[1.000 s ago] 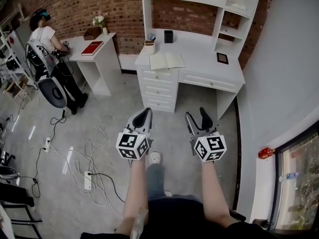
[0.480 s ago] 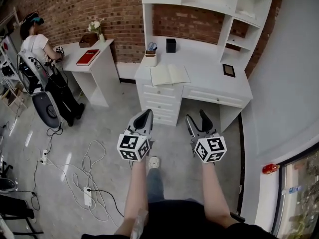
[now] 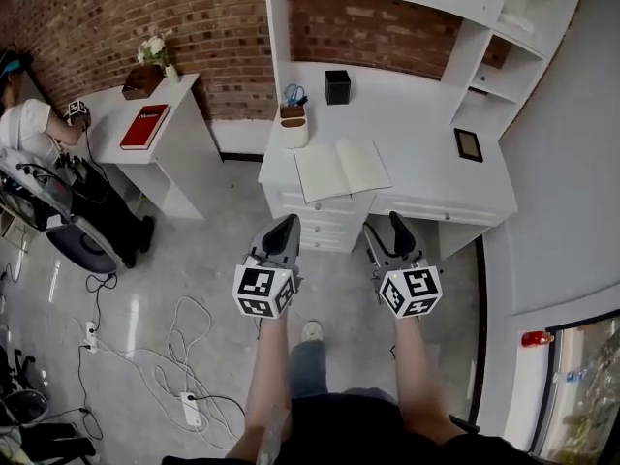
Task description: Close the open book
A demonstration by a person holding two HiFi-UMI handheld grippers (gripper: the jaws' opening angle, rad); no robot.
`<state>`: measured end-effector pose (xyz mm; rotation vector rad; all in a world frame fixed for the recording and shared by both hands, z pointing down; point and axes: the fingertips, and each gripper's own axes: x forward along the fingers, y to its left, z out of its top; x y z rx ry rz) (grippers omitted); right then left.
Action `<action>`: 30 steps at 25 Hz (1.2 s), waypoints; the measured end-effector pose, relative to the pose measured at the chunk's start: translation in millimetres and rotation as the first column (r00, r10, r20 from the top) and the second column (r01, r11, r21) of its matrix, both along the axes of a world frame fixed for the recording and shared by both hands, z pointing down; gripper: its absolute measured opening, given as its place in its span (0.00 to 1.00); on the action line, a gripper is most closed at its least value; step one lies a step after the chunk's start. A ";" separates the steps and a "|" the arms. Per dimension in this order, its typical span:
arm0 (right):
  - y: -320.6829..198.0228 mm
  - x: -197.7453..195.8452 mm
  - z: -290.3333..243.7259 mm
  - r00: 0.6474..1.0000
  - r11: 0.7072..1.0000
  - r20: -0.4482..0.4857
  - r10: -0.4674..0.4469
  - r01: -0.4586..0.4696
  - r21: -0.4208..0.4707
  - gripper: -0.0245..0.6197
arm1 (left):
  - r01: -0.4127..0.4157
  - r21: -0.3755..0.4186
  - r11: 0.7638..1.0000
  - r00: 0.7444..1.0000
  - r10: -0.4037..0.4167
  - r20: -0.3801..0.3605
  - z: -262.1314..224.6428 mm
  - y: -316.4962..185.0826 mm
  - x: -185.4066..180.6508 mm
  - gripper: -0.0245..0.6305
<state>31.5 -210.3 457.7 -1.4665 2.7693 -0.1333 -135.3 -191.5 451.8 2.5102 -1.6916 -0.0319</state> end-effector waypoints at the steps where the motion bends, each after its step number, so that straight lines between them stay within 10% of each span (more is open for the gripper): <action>1: -11.8 -3.6 0.8 1.000 1.000 -0.005 0.006 -0.006 -0.003 0.41 | -0.005 -0.004 1.000 1.000 0.005 -0.004 1.3 -12.8 -4.0 0.05; 19: -102.2 -22.5 15.2 0.999 0.998 -0.033 0.020 -0.022 -0.060 0.41 | -0.021 -0.047 0.999 0.999 0.019 -0.029 11.0 -99.8 -27.1 0.05; 26: -134.6 -38.7 25.8 0.980 0.996 -0.185 -0.073 0.063 -0.058 0.41 | 0.007 -0.075 0.997 0.998 -0.012 -0.055 25.6 -110.6 -32.1 0.05; 30: -149.9 -53.4 41.6 0.912 0.987 -0.378 -0.162 0.156 -0.047 0.41 | 0.008 -0.093 0.996 0.999 -0.013 -0.051 37.1 -114.8 -29.1 0.05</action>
